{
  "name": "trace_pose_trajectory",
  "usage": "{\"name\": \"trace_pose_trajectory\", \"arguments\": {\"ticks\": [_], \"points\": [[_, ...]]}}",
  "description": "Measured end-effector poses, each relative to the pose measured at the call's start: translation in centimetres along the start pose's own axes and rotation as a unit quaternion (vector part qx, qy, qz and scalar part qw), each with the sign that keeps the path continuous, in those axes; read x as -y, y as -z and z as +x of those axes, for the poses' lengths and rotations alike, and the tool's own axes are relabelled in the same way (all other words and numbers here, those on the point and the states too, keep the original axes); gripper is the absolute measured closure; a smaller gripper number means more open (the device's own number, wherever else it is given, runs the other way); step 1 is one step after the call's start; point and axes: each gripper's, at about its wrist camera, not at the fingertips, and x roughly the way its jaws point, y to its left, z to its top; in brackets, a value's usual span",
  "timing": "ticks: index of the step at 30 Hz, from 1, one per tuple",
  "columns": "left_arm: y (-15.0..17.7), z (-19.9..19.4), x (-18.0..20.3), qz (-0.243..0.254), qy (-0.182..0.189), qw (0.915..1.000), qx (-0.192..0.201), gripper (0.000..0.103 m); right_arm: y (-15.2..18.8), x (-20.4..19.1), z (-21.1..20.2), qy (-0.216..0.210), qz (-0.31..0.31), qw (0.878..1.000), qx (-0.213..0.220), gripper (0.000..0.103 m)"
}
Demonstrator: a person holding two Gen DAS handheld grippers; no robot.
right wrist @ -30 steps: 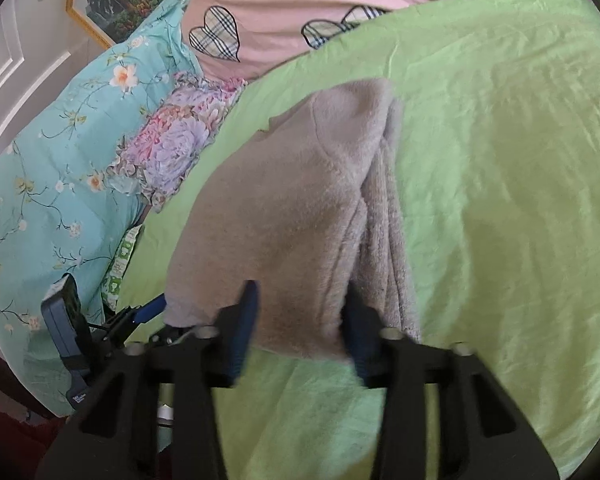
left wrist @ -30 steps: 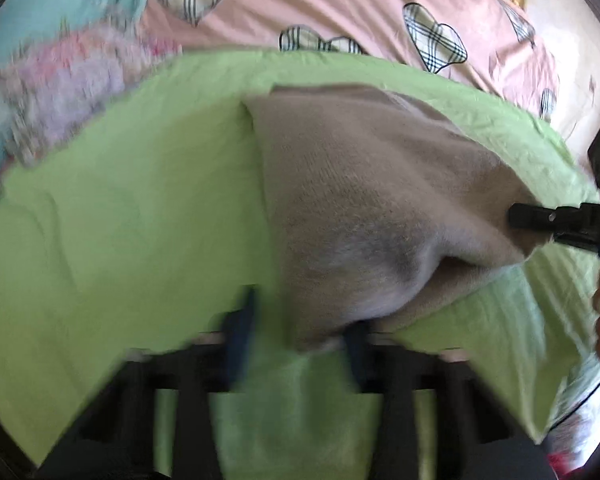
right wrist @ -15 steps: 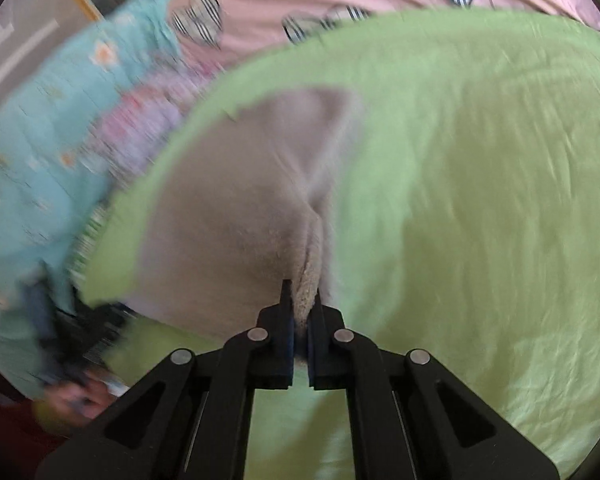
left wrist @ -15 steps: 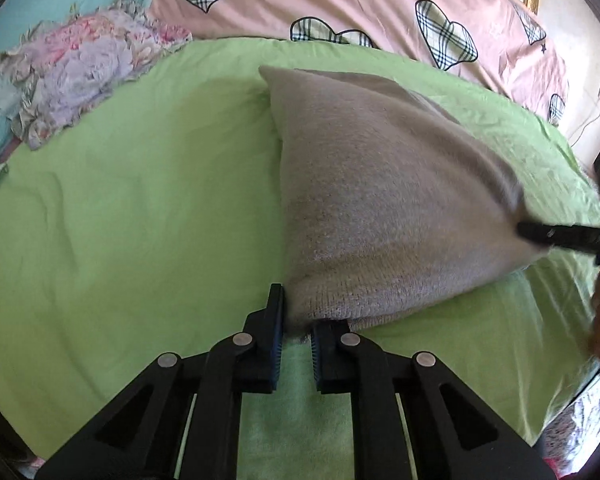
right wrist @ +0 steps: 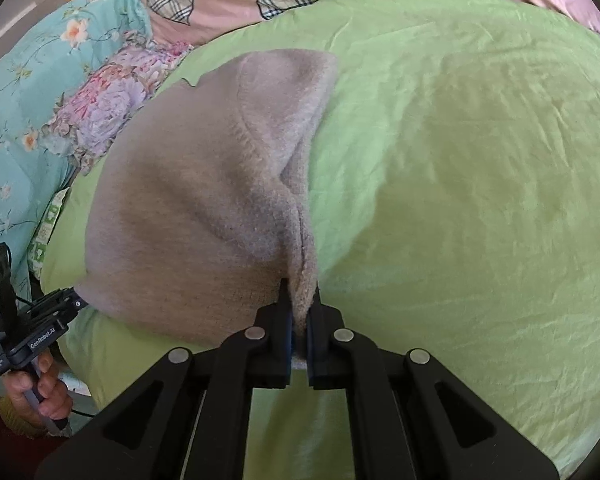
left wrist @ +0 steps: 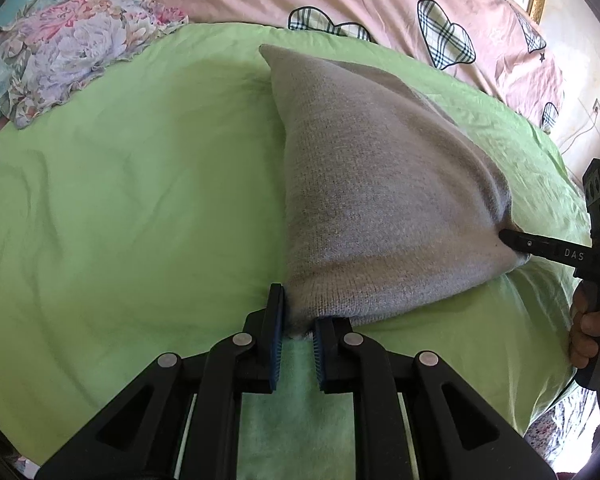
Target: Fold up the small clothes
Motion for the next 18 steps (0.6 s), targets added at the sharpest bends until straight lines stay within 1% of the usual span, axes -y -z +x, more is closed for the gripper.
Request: {"name": "trace_pose_trajectory", "arguments": {"ticks": [2, 4, 6, 7, 8, 10, 12, 13, 14, 16, 18], "points": [[0.1, 0.0, -0.2, -0.008, 0.008, 0.9999, -0.002, 0.089, 0.1, 0.0, 0.1, 0.003, 0.002, 1.000, -0.001, 0.097], [-0.1, -0.3, -0.1, 0.005, 0.019, 0.9998, -0.008, 0.087, 0.1, -0.1, 0.1, 0.002, 0.004, 1.000, -0.003, 0.097], [0.0, -0.9, -0.3, 0.012, 0.033, 0.9993, -0.014, 0.086, 0.0, 0.1, -0.5, 0.007, 0.015, 1.000, 0.000, 0.082], [0.2, -1.5, -0.5, 0.015, 0.045, 0.9987, -0.017, 0.086, 0.1, 0.4, -0.9, 0.010, 0.024, 1.000, -0.001, 0.070], [0.4, -2.0, -0.6, 0.017, 0.055, 0.9982, -0.018, 0.085, 0.2, 0.7, -1.5, 0.006, 0.034, 0.999, 0.002, 0.067], [0.6, -3.2, -1.1, 0.020, 0.077, 0.9967, -0.019, 0.078, 0.3, 1.1, -2.8, -0.003, 0.052, 0.999, 0.012, 0.067], [0.0, -4.1, -1.3, 0.018, 0.093, 0.9954, -0.016, 0.077, -0.2, 1.4, -4.6, -0.007, 0.064, 0.997, 0.037, 0.067], [-1.1, -4.4, -1.2, 0.021, 0.101, 0.9947, -0.008, 0.077, -0.6, 1.3, -5.3, -0.009, 0.065, 0.997, 0.050, 0.067], [-1.9, -4.4, -1.0, 0.022, 0.103, 0.9944, 0.000, 0.076, -1.4, 1.0, -6.2, -0.019, 0.064, 0.995, 0.070, 0.067], [-4.3, -3.9, -0.8, 0.021, 0.115, 0.9930, 0.017, 0.073, -3.2, -0.1, -6.6, -0.044, 0.057, 0.993, 0.097, 0.067], [-7.0, -2.9, -0.3, 0.019, 0.129, 0.9909, 0.031, 0.072, -5.2, -1.7, -5.9, -0.067, 0.036, 0.992, 0.103, 0.067]]}}
